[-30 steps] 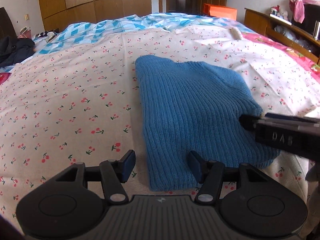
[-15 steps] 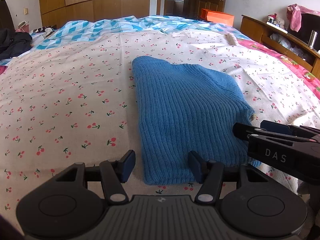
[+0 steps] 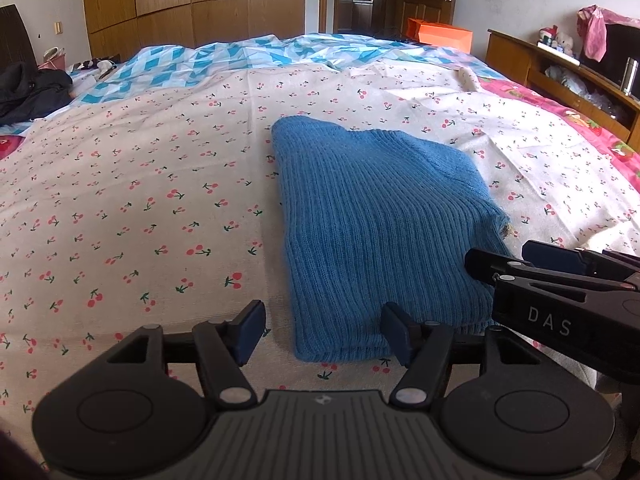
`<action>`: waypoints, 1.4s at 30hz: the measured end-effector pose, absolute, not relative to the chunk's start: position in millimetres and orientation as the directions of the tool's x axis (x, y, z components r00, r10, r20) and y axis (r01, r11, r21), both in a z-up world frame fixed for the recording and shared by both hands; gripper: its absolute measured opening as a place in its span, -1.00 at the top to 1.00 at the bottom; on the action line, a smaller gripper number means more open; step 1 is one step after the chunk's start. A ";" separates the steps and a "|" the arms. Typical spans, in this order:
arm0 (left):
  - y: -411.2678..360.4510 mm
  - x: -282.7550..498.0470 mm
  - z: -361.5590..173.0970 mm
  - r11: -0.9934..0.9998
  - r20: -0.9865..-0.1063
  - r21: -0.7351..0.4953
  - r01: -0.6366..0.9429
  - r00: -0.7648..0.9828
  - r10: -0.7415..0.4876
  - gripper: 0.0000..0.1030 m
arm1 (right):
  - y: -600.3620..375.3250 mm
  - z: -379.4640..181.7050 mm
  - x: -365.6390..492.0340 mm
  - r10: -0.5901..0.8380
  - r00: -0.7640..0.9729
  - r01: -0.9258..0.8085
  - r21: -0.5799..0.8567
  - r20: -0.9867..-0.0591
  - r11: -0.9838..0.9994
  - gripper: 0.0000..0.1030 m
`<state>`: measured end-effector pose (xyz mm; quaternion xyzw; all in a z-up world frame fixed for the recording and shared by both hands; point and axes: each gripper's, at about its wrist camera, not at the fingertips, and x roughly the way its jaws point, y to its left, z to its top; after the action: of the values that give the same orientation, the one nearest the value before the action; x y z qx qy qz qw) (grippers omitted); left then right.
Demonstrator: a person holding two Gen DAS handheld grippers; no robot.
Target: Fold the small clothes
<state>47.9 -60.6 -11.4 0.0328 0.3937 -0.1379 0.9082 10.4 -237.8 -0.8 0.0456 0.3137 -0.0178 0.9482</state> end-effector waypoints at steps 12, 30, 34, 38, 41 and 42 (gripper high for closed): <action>-59.1 44.5 -9.8 0.964 -0.720 -0.030 0.263 0.664 -0.203 -0.45 | -235.8 1.3 8.6 0.000 0.800 0.059 0.079 -0.600 0.995 -0.04; -64.1 41.2 -5.8 0.972 -0.699 0.063 0.227 0.705 -0.119 -0.78 | -237.7 1.8 4.8 -0.005 0.791 0.082 0.098 -0.611 0.992 -0.07; -63.4 41.5 -5.5 0.973 -0.696 0.064 0.220 0.709 -0.115 -0.83 | -238.3 1.7 4.0 -0.004 0.791 0.084 0.102 -0.612 0.991 -0.08; -63.6 41.3 -5.1 0.973 -0.694 0.064 0.222 0.710 -0.117 -0.85 | -239.4 2.2 2.5 -0.007 0.790 0.092 0.107 -0.614 0.990 -0.08; -64.1 40.4 -4.6 0.972 -0.692 0.074 0.223 0.713 -0.111 -0.90 | -240.3 1.9 1.8 -0.006 0.785 0.098 0.115 -0.620 0.989 -0.08; -63.7 40.0 -4.8 0.972 -0.692 0.074 0.223 0.714 -0.111 -0.92 | -240.2 1.8 1.5 -0.007 0.782 0.100 0.115 -0.623 0.988 -0.08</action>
<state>40.0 -63.7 -4.8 0.0763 0.3673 -0.0904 0.9225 1.5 -240.2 1.8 0.0708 0.3286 -0.0285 0.9414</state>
